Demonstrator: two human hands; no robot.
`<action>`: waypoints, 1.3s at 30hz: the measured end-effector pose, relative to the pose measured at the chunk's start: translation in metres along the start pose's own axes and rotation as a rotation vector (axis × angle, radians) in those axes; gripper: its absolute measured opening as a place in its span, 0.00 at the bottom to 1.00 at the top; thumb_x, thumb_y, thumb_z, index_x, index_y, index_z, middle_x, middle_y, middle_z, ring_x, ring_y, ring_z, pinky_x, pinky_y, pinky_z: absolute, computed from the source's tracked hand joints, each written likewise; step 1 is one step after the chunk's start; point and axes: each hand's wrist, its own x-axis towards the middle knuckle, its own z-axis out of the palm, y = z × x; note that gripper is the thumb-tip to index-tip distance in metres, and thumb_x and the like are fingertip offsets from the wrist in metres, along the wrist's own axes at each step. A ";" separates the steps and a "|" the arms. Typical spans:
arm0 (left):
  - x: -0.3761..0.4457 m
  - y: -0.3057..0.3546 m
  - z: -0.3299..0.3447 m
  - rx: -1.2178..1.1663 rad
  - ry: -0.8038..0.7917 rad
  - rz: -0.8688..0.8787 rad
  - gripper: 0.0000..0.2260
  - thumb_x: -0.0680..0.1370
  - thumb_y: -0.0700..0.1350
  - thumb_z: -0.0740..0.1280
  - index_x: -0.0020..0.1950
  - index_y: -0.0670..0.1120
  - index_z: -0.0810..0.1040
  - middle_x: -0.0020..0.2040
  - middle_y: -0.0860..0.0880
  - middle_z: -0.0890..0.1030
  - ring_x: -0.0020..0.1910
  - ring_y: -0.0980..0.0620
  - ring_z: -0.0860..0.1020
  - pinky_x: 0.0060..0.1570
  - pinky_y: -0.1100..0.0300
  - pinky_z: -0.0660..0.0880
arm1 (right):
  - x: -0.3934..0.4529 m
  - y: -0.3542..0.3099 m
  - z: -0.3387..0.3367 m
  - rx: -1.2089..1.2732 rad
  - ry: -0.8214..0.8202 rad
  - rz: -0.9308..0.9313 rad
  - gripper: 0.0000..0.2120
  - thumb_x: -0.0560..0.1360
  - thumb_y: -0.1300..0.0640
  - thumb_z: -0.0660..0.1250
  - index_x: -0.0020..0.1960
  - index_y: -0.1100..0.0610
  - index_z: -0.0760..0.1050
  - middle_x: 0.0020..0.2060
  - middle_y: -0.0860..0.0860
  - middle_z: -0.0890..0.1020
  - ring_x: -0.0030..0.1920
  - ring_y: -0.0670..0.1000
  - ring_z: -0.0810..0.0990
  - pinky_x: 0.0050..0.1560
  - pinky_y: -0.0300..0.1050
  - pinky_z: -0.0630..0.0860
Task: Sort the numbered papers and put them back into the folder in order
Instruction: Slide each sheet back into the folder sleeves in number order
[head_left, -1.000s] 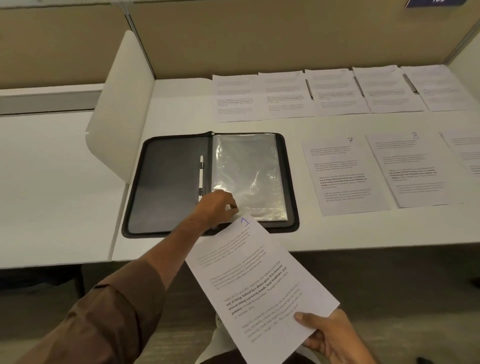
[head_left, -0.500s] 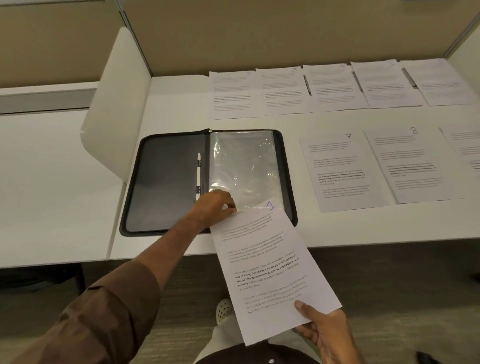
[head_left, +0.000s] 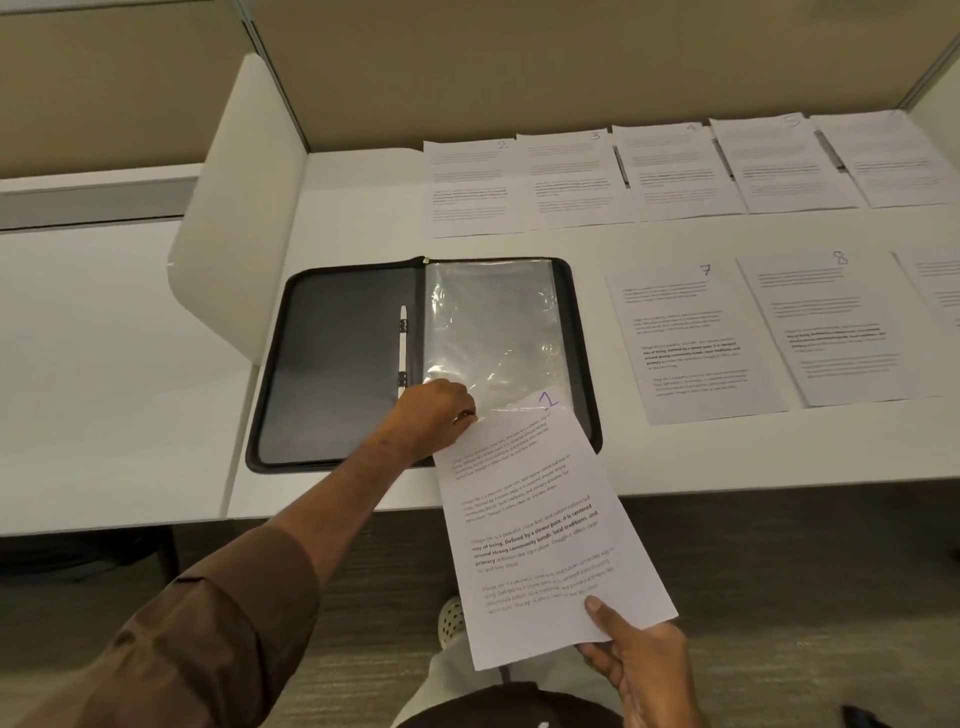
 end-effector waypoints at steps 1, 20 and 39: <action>0.000 0.000 0.001 0.013 0.010 0.000 0.11 0.82 0.50 0.64 0.58 0.48 0.83 0.54 0.52 0.82 0.52 0.53 0.79 0.50 0.56 0.79 | 0.001 0.001 0.002 0.005 -0.006 -0.007 0.20 0.73 0.71 0.73 0.63 0.62 0.76 0.51 0.62 0.85 0.50 0.64 0.85 0.30 0.46 0.83; -0.011 0.005 0.010 0.000 0.065 -0.035 0.11 0.82 0.50 0.64 0.55 0.47 0.83 0.49 0.51 0.82 0.46 0.52 0.80 0.44 0.56 0.80 | 0.021 0.025 0.046 0.093 -0.043 -0.072 0.18 0.74 0.69 0.72 0.61 0.56 0.78 0.55 0.58 0.85 0.53 0.59 0.86 0.44 0.52 0.85; -0.018 0.009 0.008 0.029 0.083 -0.058 0.11 0.82 0.51 0.64 0.58 0.47 0.82 0.54 0.50 0.83 0.50 0.50 0.80 0.49 0.51 0.82 | 0.064 -0.012 0.144 0.063 0.028 -0.193 0.19 0.77 0.64 0.71 0.66 0.55 0.73 0.56 0.54 0.82 0.51 0.55 0.85 0.37 0.46 0.85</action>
